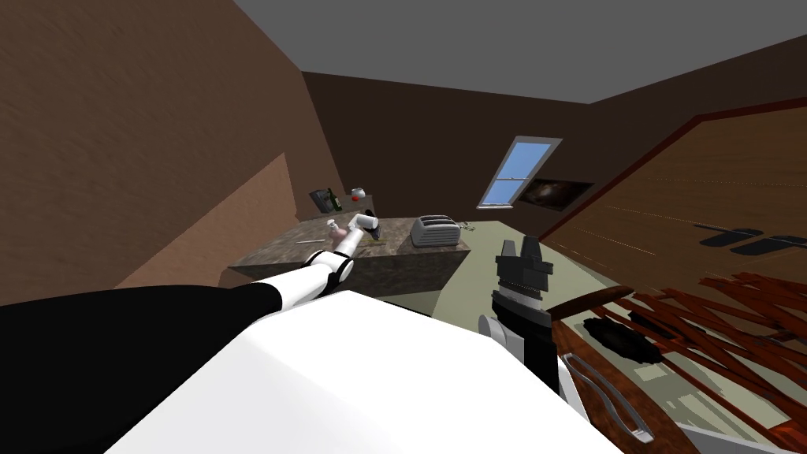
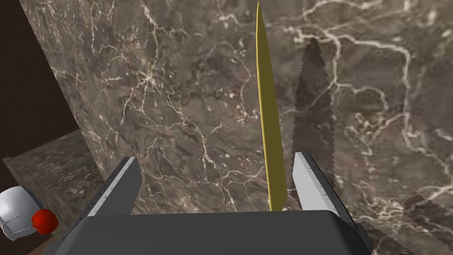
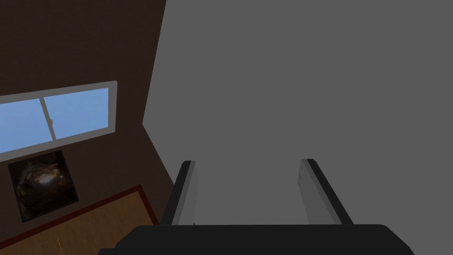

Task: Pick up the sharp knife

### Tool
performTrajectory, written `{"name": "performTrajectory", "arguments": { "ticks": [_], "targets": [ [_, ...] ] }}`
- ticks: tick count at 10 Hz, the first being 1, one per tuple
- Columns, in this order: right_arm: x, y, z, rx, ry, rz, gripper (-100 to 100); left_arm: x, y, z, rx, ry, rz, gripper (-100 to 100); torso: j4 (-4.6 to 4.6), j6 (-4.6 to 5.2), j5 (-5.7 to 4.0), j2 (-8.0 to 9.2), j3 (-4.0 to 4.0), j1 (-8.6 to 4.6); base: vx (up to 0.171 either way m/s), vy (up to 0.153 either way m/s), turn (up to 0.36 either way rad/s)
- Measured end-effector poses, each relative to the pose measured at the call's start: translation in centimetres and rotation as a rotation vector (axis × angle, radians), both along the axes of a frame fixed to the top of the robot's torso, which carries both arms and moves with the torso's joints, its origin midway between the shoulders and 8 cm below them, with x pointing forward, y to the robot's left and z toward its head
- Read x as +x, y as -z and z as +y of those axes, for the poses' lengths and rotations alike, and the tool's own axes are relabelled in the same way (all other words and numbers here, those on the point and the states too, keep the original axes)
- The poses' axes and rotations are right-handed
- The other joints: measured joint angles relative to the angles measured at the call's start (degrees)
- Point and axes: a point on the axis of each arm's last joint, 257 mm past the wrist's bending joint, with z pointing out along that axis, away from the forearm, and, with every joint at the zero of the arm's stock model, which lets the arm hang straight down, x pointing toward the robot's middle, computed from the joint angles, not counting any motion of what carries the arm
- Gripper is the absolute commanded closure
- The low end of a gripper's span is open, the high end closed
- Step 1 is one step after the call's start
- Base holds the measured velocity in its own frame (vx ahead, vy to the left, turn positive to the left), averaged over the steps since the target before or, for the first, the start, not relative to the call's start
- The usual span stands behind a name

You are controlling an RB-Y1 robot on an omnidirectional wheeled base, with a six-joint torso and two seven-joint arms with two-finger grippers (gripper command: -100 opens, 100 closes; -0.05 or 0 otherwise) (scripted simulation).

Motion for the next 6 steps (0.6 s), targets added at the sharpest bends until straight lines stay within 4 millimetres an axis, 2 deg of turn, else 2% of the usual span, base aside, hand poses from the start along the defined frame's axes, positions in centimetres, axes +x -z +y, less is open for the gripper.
{"name": "performTrajectory", "arguments": {
  "ticks": [6],
  "targets": [
    [0.0,0.0,0.0,0.0,0.0,0.0,0,-0.68,0.85,0.91,-0.034,-0.024,0.101,-100,-0.01,-0.01,0.01,-0.03,-0.02,0.04,0.012,0.014,-0.01]
  ]
}}
